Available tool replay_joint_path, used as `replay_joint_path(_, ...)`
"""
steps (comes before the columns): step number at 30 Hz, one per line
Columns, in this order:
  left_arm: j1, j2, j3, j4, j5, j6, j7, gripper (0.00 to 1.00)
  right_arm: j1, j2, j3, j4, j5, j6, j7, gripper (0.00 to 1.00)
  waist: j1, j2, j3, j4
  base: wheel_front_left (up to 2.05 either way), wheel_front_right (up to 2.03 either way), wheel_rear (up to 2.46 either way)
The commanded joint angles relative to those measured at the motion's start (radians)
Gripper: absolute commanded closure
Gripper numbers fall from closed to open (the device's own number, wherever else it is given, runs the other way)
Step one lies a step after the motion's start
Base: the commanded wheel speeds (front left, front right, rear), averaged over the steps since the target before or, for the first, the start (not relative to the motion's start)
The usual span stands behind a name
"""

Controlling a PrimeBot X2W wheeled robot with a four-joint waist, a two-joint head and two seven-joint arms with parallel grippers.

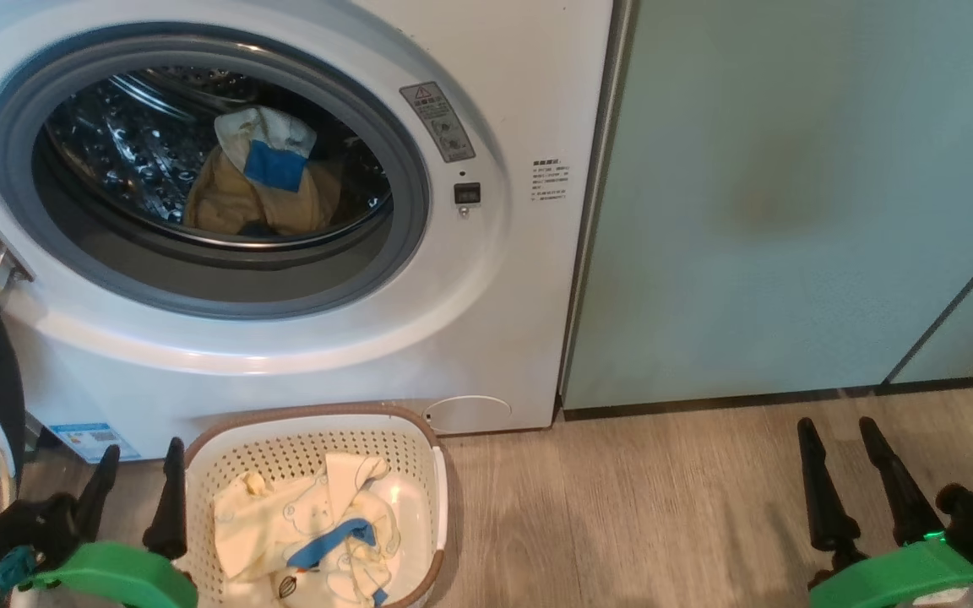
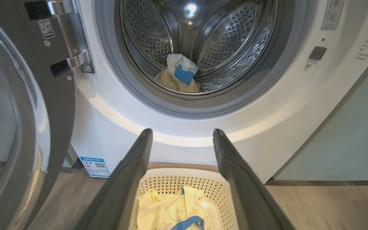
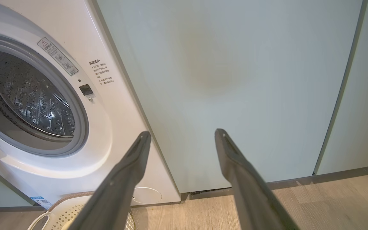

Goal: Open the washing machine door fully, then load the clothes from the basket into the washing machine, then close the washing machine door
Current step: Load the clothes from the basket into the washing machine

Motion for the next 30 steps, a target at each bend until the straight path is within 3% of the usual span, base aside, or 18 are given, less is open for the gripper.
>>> replay_joint_path(1, -0.045, 0.017, 0.038, -0.022, 0.004, 0.003, -0.005, 0.0, -0.029, -0.011, 0.024, -0.027, -0.002, 0.0, -0.007, 0.0, 0.0, -0.0001, 0.003, -0.002, 0.0, 0.0, 0.0)
replay_joint_path(14, -0.155, 0.004, -0.046, 0.1, 0.01, -0.023, 0.053, 0.0, -0.094, -0.004, 0.064, -0.04, 0.009, 0.0, -0.007, 0.0, 0.0, -0.0001, 0.16, -0.073, 0.0, 0.0, 0.0)
replay_joint_path(30, -0.476, 0.094, -0.147, 0.598, 0.009, -0.099, 0.092, 0.0, -0.193, 0.029, 0.057, -0.062, 0.019, 0.0, -0.007, 0.0, 0.0, -0.0001, 0.425, -0.171, 0.0, 0.0, 0.0)
